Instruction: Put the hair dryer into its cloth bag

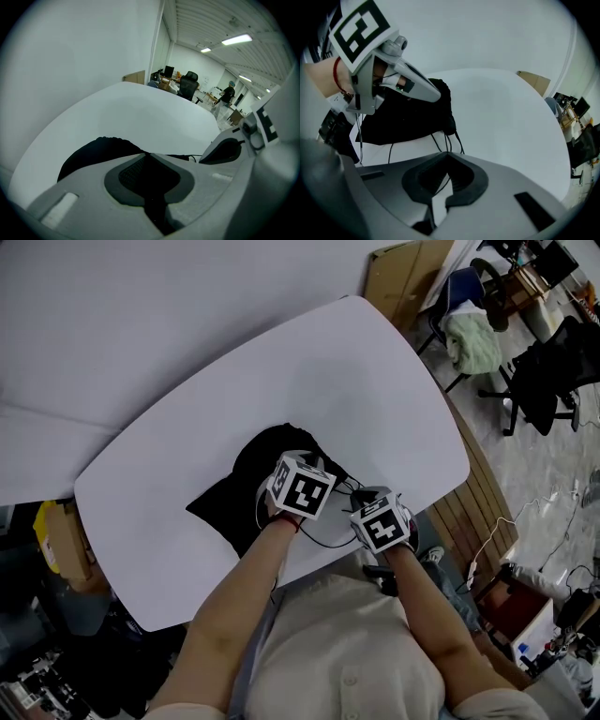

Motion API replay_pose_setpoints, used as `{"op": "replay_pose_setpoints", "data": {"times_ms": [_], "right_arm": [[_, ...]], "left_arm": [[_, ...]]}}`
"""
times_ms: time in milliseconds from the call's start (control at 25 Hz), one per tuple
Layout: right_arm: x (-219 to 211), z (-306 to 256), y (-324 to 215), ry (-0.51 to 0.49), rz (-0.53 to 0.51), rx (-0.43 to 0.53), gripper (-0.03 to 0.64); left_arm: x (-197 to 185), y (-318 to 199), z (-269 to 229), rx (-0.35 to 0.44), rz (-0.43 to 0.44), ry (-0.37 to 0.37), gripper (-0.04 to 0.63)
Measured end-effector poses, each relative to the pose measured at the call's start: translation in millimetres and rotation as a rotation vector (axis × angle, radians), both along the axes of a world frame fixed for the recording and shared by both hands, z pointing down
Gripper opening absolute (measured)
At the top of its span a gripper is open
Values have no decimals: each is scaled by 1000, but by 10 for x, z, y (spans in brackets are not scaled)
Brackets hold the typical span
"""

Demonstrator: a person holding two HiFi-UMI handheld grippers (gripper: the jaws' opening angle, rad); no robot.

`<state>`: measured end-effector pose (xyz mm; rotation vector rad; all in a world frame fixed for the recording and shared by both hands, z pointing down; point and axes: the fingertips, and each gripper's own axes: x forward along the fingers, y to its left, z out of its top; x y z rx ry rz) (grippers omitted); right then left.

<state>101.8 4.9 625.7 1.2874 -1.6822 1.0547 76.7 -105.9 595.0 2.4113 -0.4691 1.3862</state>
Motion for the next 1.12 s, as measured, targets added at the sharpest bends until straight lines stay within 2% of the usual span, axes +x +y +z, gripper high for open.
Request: {"op": "replay_pose_setpoints", "data": {"times_ms": [120,280,600,760,960,1040,1120], "right_arm": [[83,-72,119,-5,-30,-5,15],[253,-133,266,36,-77,-6,15],[602,-116,581,129,-126,-26,15],[660,-53,684,150,-151,-41,15],[731,-37,694,199,-200,-34,15],[723,-37,672,184,-200,-11,16],[701,-46,637,95,-139,19,18]], "left_arm": [[7,-6,4,23,-1,-19,32],[-17,-9,27,31,-18,-39,32],[-75,-120,45,48,-143,-73,32],[-80,-122,61,87,-118,-89,32],[-86,-130,51,98,-139,-85,31],[-94,-113,28,96,-135,-68,31],[-106,-84,-28,77,-144,-16,31]]}}
